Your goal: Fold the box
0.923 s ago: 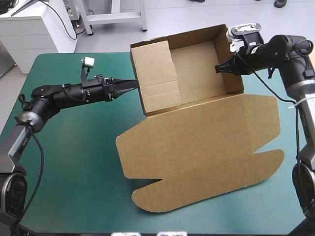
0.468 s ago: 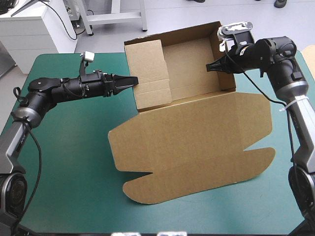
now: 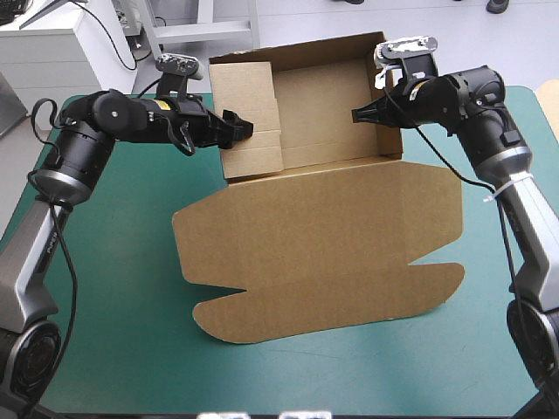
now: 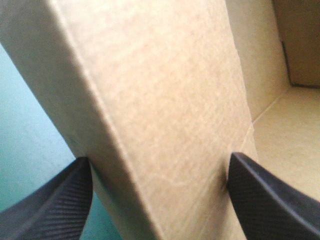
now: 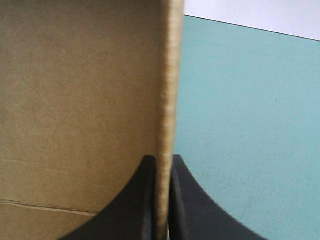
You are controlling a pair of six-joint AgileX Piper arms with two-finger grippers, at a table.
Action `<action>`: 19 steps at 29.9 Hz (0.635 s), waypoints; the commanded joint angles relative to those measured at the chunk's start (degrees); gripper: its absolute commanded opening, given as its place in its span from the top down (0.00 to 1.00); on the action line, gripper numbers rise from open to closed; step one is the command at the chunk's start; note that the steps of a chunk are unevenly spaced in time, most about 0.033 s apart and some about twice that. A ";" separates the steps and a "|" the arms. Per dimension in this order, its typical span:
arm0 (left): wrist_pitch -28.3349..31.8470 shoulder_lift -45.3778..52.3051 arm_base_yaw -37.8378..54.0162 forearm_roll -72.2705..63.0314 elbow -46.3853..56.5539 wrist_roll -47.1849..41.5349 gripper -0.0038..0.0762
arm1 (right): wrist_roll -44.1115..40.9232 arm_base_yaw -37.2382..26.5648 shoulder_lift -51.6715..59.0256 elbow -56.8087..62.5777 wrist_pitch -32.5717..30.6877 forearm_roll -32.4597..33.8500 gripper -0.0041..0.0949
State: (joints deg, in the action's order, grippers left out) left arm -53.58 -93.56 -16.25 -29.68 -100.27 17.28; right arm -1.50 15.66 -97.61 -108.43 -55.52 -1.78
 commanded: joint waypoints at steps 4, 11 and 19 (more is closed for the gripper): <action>3.29 2.60 -5.41 15.40 -5.63 -18.51 0.32 | -1.57 0.73 2.53 -1.58 5.14 -3.11 0.98; 2.93 2.22 -5.41 15.50 -5.63 -23.55 0.48 | -1.19 0.73 2.53 -1.58 5.60 -5.33 0.98; 1.63 -0.50 -5.41 15.72 -5.63 -23.64 0.53 | -0.25 0.73 2.53 -1.58 5.84 -7.00 0.98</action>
State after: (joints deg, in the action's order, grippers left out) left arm -54.45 -95.50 -21.14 -11.46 -104.21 -5.94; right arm -1.77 16.18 -97.80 -108.36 -54.89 -4.16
